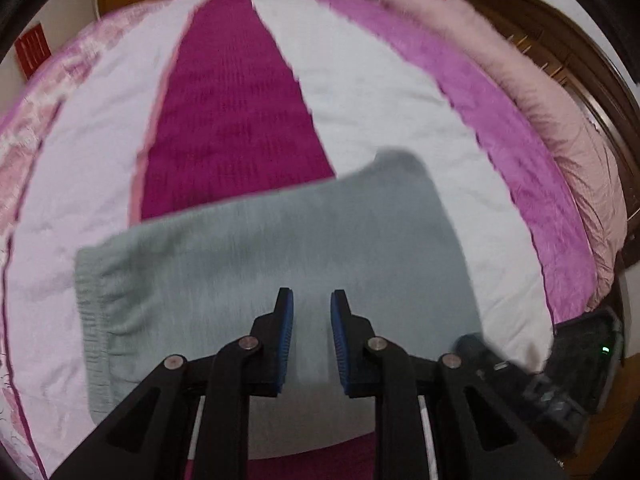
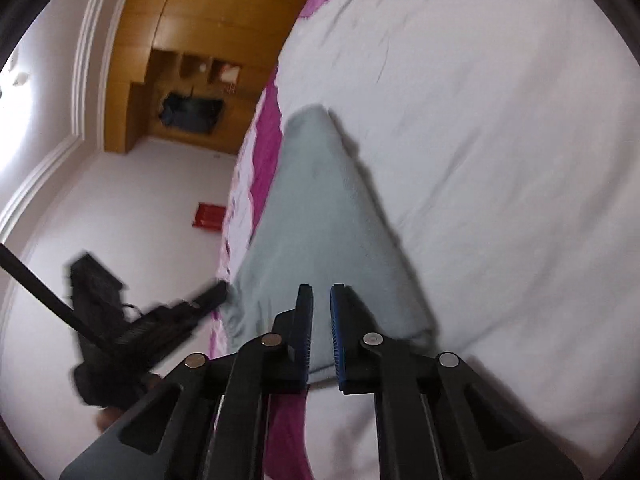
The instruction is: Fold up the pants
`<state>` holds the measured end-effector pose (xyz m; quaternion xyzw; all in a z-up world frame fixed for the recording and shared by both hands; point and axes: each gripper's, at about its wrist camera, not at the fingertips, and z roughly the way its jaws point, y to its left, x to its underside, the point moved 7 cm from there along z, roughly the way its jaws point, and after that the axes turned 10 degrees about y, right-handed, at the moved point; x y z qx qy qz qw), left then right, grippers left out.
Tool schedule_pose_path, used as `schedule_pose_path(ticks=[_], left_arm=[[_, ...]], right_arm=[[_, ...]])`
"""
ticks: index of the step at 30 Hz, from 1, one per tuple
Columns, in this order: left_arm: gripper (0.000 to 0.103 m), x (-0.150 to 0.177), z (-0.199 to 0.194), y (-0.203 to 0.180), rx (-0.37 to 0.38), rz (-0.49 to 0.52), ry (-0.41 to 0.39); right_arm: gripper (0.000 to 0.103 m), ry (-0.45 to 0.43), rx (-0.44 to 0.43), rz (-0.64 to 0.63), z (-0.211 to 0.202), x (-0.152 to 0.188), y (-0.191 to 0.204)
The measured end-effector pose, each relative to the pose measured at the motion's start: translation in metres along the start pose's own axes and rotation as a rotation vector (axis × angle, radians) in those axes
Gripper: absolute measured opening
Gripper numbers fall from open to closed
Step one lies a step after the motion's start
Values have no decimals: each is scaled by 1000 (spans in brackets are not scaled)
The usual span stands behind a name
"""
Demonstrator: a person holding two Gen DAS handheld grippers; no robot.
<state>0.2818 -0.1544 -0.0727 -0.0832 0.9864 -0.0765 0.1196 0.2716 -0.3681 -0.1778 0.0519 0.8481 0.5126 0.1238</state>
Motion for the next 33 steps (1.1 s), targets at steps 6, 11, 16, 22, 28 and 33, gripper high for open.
schedule_pose_path(ticks=[6, 11, 16, 22, 28, 33], left_arm=[[19, -8, 20, 14, 113, 3, 72], [19, -3, 11, 16, 238, 8, 27], [19, -4, 6, 16, 296, 13, 24], [19, -5, 1, 24, 345, -22, 23], [18, -7, 10, 13, 297, 23, 19], [7, -3, 24, 14, 229, 22, 15]], right_arm=[[48, -127, 81, -33, -43, -11, -4], [70, -64, 41, -121, -26, -37, 2], [65, 28, 52, -199, 13, -78, 13], [42, 156, 47, -194, 26, -88, 1], [25, 173, -23, -129, 24, -84, -13], [16, 211, 18, -179, 36, -80, -8]])
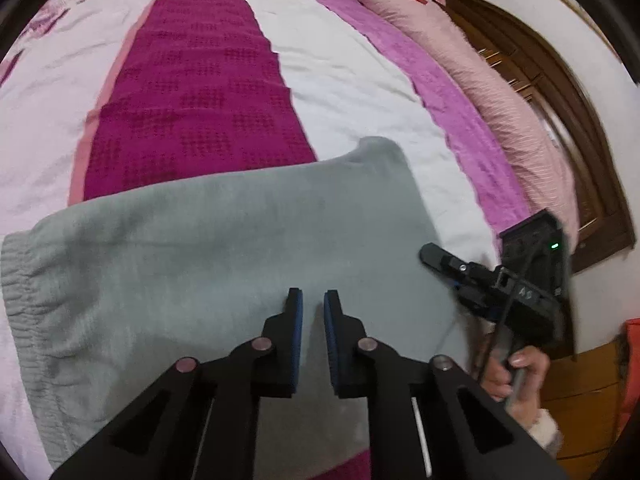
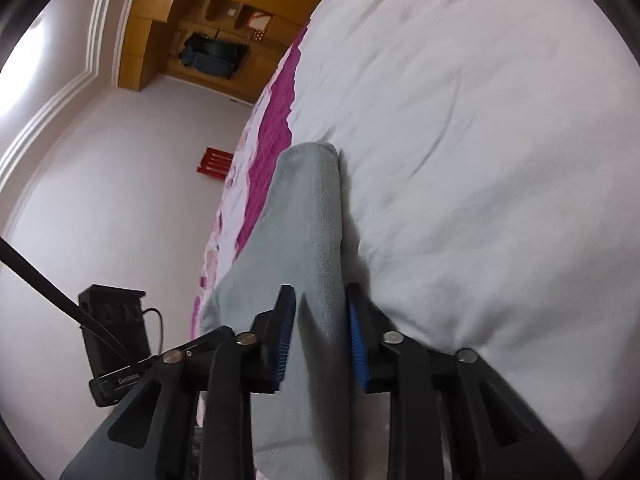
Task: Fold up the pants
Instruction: 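Grasp the waistband with the left tool while the right tool holds the leg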
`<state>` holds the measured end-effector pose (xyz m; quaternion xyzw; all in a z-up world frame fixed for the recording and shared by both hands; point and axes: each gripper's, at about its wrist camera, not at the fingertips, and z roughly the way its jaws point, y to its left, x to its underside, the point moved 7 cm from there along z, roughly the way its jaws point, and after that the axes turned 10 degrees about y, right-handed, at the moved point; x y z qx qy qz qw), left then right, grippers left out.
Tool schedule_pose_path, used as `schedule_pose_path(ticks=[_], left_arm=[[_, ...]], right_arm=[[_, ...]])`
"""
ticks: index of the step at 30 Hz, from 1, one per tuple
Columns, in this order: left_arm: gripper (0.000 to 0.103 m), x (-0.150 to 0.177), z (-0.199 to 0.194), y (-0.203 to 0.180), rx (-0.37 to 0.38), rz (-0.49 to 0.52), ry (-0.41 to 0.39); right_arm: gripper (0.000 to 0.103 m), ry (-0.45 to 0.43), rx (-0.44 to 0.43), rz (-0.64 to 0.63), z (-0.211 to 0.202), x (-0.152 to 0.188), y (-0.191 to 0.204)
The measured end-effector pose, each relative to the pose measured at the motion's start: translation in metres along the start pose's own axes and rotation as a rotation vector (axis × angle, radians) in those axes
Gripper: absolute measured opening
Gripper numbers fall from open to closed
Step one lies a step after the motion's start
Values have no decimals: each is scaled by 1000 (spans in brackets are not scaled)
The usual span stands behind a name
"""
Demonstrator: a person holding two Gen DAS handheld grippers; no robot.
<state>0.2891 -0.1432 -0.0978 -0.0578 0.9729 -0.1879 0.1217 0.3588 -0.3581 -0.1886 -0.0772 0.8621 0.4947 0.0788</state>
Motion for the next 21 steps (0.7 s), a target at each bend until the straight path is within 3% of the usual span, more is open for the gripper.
schedule_pose_path(ticks=[4, 8, 13, 17, 18, 19, 21], left_arm=[[6, 2, 11, 8, 0, -28, 21], [6, 2, 13, 7, -25, -13, 18], [6, 3, 12, 5, -46, -6, 8], [5, 15, -9, 4, 34, -43, -7], [5, 19, -15, 2, 70, -51, -19], [5, 30, -26, -4, 158, -60, -52], [5, 49, -28, -14, 217, -54, -62]], right_arm=[[13, -20, 33, 31, -5, 3, -1], [11, -29, 120, 37, -3, 0, 7], [10, -22, 365, -41, -4, -4, 40], [10, -39, 600, -196, -7, -4, 93], [10, -47, 630, -232, -8, -3, 104], [10, -55, 658, -262, -7, -1, 115], [10, -66, 703, -290, -5, 1, 128]])
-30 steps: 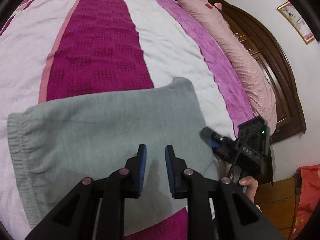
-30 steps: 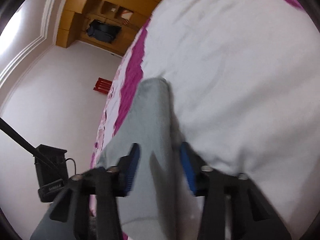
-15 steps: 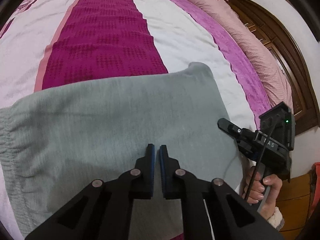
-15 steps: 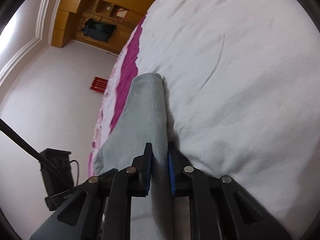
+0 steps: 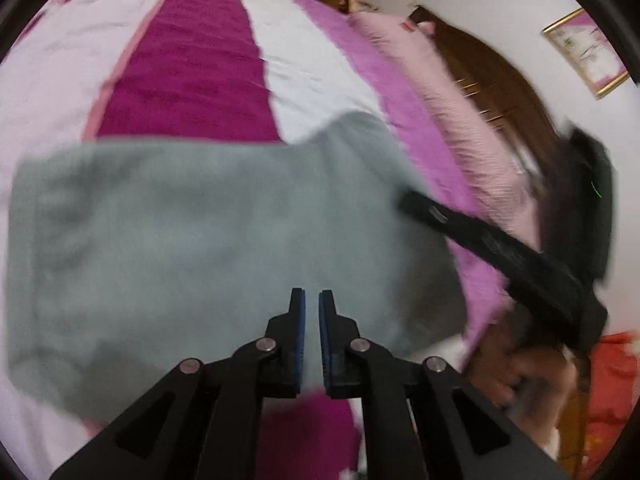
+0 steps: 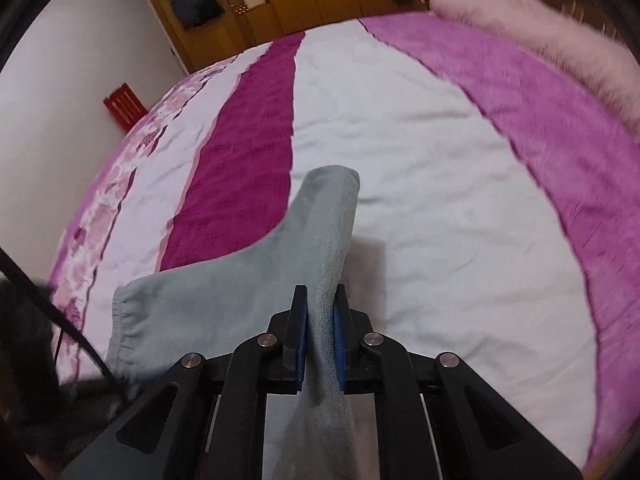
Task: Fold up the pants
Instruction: 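Grasp the waistband with the left tool while the right tool holds the leg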
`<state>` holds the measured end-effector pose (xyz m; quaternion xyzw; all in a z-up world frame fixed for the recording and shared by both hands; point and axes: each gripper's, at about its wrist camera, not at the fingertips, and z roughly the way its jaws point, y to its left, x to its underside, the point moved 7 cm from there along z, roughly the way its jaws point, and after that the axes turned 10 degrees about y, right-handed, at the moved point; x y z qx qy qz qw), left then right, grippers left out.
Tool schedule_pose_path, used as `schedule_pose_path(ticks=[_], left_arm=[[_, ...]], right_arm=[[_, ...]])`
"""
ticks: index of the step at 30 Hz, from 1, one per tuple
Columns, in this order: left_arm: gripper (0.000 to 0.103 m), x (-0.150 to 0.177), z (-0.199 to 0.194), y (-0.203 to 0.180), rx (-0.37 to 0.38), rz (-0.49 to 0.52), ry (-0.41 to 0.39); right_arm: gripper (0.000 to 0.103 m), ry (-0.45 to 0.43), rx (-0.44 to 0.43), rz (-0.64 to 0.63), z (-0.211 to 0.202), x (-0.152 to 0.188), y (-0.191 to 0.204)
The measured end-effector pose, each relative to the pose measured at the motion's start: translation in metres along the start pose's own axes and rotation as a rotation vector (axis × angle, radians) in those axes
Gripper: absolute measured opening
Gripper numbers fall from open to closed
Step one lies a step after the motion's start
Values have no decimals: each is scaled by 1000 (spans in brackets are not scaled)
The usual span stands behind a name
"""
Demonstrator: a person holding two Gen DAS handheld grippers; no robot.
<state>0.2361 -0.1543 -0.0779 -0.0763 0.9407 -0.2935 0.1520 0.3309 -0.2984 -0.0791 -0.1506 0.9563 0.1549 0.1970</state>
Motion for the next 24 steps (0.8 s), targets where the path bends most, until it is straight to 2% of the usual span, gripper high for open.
schedule_pose_path(ticks=[3, 5, 7, 12, 16, 19, 22, 24], left_arm=[[5, 23, 24, 6, -56, -21, 27], [5, 31, 42, 17, -43, -60, 55], [5, 30, 41, 19, -32, -68, 56], [5, 24, -9, 30, 35, -137, 6], [5, 13, -62, 59, 60, -231, -29], [6, 0, -94, 82, -14, -249, -41], [6, -6, -128, 107, -195, -204, -83], [8, -7, -140, 117, -227, -192, -108]], right_arm=[[10, -5, 36, -9, -3, -3, 7], [10, -4, 29, 3, -4, -2, 9], [9, 5, -6, 25, -4, -1, 14], [9, -6, 21, 9, -15, -5, 29], [9, -15, 93, -79, -24, -8, 62], [9, -9, 127, -131, -26, -8, 90], [9, 5, 185, -196, -19, -5, 125], [9, 14, 219, -234, -13, -2, 145]])
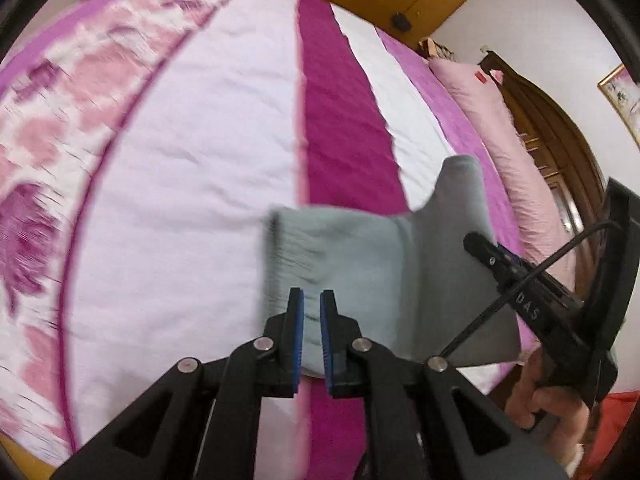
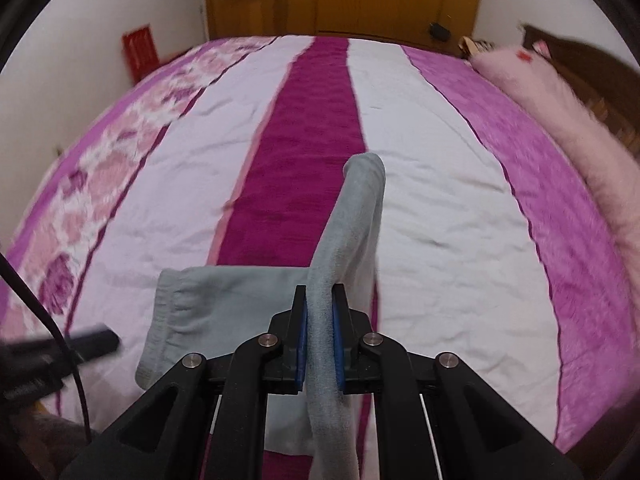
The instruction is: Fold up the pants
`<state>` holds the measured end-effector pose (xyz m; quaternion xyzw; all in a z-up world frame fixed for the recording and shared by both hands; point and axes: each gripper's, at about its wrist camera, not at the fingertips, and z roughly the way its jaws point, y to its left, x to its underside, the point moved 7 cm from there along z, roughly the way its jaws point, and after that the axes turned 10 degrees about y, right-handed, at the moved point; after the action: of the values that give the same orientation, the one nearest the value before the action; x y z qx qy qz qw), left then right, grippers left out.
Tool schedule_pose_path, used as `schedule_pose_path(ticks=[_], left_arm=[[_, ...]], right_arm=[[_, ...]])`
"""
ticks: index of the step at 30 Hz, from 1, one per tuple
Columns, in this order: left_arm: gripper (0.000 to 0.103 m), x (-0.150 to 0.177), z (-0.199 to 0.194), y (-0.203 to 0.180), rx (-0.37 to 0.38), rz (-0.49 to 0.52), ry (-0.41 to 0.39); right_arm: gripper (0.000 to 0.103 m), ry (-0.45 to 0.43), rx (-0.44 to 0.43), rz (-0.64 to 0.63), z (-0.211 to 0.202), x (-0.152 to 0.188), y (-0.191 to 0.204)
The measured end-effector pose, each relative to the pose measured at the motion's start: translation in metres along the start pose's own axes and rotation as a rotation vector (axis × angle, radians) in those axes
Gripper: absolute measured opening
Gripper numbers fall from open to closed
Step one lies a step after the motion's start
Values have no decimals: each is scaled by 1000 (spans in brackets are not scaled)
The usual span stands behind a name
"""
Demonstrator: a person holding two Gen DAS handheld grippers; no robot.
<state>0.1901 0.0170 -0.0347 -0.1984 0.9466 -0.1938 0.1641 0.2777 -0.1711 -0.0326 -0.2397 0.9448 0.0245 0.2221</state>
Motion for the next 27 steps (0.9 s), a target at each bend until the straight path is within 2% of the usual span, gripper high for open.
schedule_pose_path(ticks=[4, 6, 8, 10, 13, 23, 25, 27], left_arm=[[9, 2, 5, 30, 40, -37, 4], [9, 4, 10, 42, 98, -76, 57], [9, 1, 5, 44, 135, -84, 44], [9, -1, 0, 49, 112, -90, 17], [9, 5, -1, 53, 151, -116, 33], [9, 8, -4, 57, 161, -151, 32], [8, 7, -2, 57, 160, -154, 34], [8, 7, -4, 57, 177, -160, 26]], right_arm=[[9, 20, 25, -64, 12, 0, 49], [9, 48, 26, -87, 26, 2, 70], [9, 87, 29, -112, 42, 4, 86], [9, 118, 38, -111, 54, 6, 96], [9, 137, -21, -72, 58, 5, 106], [9, 158, -47, -2, 69, 2, 119], [12, 157, -41, -21, 70, 2, 124], [22, 164, -100, 6, 72, 2, 126]])
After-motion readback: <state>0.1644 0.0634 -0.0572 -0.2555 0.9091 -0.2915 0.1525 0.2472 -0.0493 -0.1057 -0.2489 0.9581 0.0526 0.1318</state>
